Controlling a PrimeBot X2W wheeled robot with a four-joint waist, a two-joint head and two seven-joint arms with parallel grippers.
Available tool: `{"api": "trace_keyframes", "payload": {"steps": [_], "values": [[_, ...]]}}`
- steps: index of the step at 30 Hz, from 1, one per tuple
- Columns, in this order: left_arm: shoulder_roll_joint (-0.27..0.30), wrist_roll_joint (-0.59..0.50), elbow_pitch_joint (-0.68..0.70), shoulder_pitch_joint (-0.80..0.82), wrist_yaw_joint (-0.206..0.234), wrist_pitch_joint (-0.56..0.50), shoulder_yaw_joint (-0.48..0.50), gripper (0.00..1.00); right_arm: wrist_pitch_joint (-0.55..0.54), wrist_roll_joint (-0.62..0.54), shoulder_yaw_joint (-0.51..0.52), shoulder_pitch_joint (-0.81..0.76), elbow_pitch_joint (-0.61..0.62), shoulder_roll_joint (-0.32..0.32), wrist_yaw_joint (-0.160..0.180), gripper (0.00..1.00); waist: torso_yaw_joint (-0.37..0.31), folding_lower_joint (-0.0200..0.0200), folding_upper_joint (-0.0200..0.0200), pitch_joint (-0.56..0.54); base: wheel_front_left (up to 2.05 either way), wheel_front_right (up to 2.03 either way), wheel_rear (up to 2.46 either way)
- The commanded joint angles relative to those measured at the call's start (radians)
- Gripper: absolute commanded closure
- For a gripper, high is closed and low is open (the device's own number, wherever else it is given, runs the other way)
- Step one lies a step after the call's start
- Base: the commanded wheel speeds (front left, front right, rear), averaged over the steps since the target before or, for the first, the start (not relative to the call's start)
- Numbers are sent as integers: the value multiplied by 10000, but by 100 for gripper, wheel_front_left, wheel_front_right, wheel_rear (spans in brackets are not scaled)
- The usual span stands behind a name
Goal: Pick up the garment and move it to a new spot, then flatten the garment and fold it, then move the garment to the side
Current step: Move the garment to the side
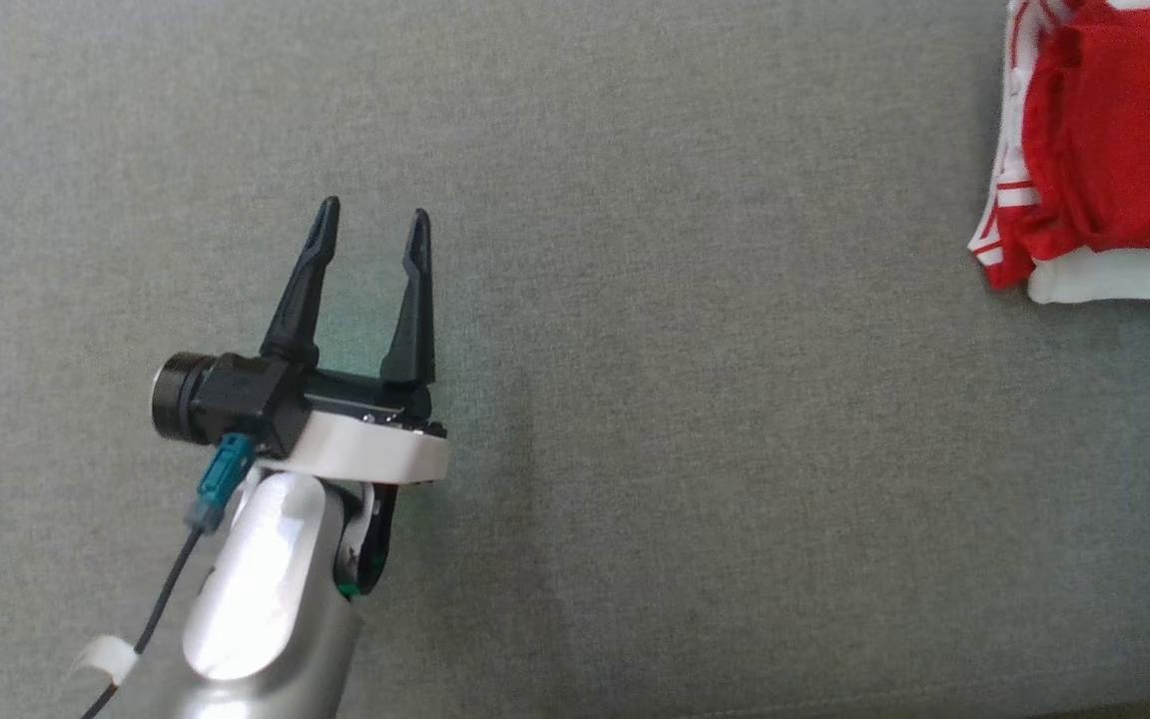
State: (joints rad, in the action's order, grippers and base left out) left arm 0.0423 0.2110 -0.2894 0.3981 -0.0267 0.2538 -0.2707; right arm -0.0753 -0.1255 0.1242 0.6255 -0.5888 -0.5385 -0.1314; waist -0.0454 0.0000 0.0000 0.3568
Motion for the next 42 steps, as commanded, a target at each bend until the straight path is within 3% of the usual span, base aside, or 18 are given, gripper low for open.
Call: {"api": "trace_keyframes", "payload": {"steps": [1, 8, 9, 16, 21, 29, 33, 42], "values": [[81, -30, 283, 91, 15, 80, 382, 0, 93, -70, 39, 234, 566, -44, 7, 0, -33, 0, 0, -250, 0, 0, 0], [81, 181, 324, -404, 164, 80, 597, 0, 315, 1, 95, -315, 2219, 1555, 7, 0, 46, 0, 0, -1514, 0, 0, 0], [81, 181, 324, -404, 164, 80, 597, 0, 315, 1, 95, -315, 2219, 1555, 7, 0, 46, 0, 0, -1514, 0, 0, 0], [80, 277, 492, -1037, 391, 80, 710, 0, 719, 823, -148, -1542, 3923, 3374, 7, 0, 284, 0, 0, -2501, 0, 0, 0], [80, 303, 478, -1643, 409, 80, 856, 0, 1309, 1238, -41, -2571, 4347, 4670, 7, 0, 379, 0, 0, -3014, 0, 0, 0], [80, 206, 632, -2540, 420, 80, 959, 0, 2715, 2762, -749, -4350, 3253, 4878, 7, 0, 489, 0, 0, -3538, 0, 0, 0], [80, 777, 357, -2793, 688, 80, 1023, 0, 3211, 2712, -959, -4901, 2777, 4880, 7, 0, 475, 0, 0, -3626, 0, 0, 0], [80, 906, 346, -2957, 521, 80, 1098, 0, 3365, 2936, -984, -5274, 2474, 4882, 7, 0, 447, 0, 0, -3696, 0, 0, 0]]}}
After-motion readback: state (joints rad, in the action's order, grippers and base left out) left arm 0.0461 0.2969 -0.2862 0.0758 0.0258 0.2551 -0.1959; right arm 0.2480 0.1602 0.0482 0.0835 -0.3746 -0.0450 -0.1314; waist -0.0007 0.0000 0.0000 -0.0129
